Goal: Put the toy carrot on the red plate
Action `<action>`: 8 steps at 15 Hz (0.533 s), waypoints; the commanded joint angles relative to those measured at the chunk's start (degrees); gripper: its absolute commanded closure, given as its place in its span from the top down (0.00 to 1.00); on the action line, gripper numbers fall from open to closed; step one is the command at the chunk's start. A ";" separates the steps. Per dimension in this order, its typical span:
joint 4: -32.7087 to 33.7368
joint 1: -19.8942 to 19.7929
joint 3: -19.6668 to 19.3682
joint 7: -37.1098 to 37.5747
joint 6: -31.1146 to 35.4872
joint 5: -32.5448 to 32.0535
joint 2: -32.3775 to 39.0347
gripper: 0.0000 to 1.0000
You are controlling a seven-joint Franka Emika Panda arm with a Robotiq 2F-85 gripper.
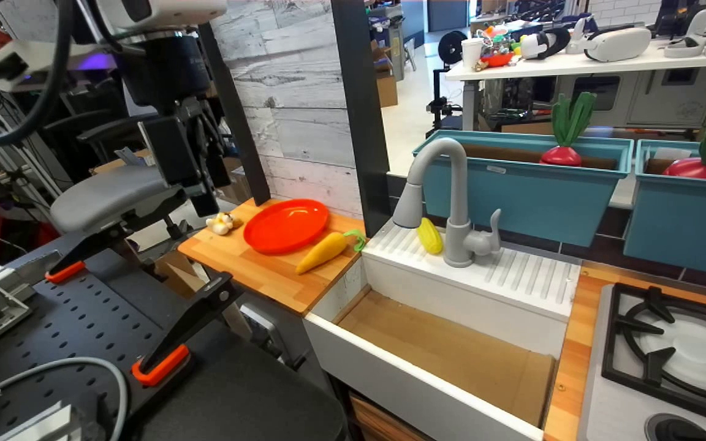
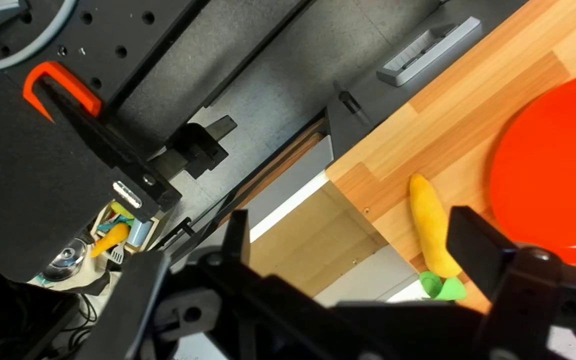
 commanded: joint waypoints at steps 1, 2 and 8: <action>3.76 1.34 -1.94 -3.34 1.66 2.51 5.56 1.00; 1.52 2.33 -2.83 -1.83 0.06 1.70 2.30 1.00; 2.05 3.12 -3.54 -2.03 0.06 1.90 3.33 1.00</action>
